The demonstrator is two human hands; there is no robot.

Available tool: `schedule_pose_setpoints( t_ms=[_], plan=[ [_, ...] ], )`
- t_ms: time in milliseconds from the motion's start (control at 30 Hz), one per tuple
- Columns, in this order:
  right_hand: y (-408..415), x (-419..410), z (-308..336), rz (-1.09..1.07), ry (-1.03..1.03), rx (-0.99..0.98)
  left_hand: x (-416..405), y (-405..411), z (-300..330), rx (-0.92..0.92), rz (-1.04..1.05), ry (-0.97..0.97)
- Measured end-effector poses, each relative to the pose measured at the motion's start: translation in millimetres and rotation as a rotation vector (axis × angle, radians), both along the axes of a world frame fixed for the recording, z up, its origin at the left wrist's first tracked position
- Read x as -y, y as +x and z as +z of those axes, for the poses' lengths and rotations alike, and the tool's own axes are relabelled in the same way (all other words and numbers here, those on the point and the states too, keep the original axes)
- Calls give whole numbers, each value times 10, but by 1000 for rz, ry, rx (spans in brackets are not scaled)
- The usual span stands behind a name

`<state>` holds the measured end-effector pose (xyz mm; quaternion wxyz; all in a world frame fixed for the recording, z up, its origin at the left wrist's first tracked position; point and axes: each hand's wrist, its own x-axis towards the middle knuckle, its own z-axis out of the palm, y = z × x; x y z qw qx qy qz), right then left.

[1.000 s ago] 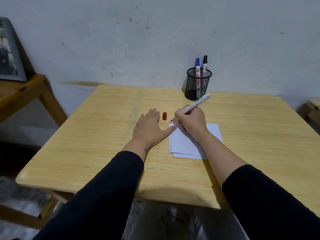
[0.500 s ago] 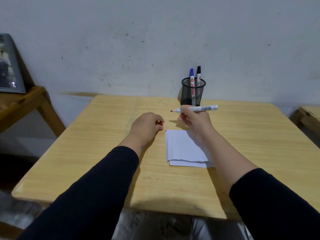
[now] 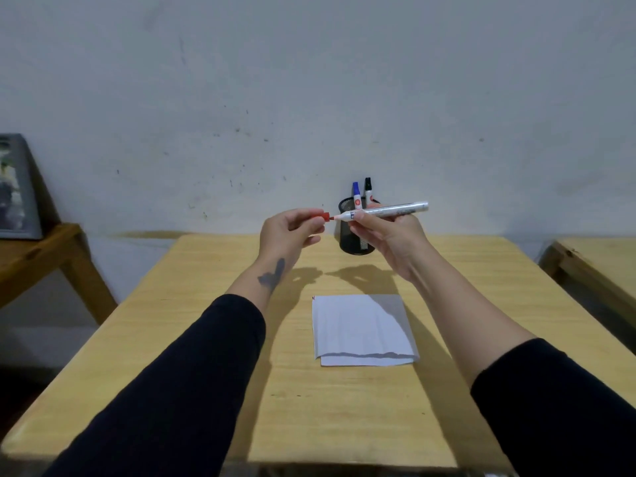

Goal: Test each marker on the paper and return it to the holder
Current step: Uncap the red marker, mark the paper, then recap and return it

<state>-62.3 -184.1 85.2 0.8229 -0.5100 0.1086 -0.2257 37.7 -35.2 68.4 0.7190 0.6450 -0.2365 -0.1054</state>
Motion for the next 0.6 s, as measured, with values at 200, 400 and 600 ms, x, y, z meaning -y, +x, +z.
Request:
schedule_pose_setpoints(
  t_ms=[200,400,600],
  plan=[
    [-52,-29,-8,7,-57,-12,81,-187,55,76,-43,26],
    [-35,-53,-139,-36,-41,-57,161,-278,-66,135,59,76],
    [27,-36,-2,-150,-48,-90,135,-169,48,141,185,76]
  ],
)
